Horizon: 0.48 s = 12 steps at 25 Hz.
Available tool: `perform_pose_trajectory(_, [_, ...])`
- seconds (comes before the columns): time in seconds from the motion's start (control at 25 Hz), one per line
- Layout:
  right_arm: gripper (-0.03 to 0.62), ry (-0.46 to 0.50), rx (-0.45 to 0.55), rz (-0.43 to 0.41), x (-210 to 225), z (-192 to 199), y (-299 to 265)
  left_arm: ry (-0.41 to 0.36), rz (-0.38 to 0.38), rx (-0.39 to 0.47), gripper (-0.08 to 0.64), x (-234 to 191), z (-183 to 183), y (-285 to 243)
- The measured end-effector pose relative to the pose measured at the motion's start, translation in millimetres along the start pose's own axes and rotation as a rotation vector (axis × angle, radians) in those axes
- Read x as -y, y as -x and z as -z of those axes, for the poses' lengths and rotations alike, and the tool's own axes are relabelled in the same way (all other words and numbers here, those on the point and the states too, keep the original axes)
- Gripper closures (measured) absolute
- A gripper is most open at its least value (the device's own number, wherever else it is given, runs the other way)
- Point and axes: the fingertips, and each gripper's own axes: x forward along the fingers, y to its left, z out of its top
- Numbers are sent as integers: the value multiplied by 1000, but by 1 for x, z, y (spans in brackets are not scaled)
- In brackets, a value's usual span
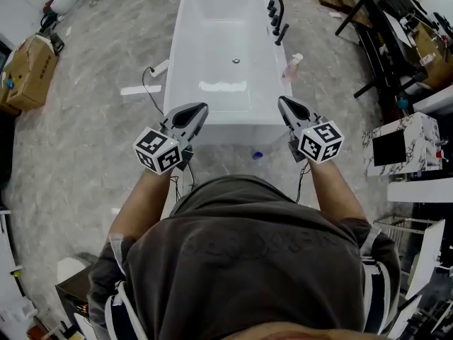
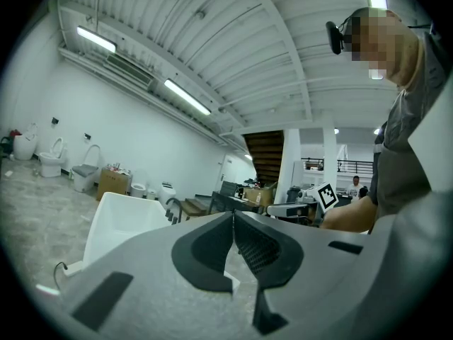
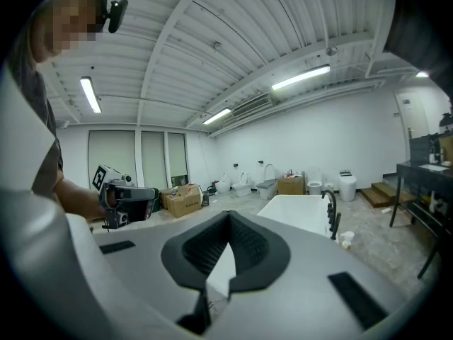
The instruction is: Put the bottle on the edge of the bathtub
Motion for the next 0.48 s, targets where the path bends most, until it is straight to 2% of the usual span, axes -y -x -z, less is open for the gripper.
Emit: perform_pose_trajectory(0.48, [603,10,-6,-5,-2,2,0,5,0,-6,549,0,3,0])
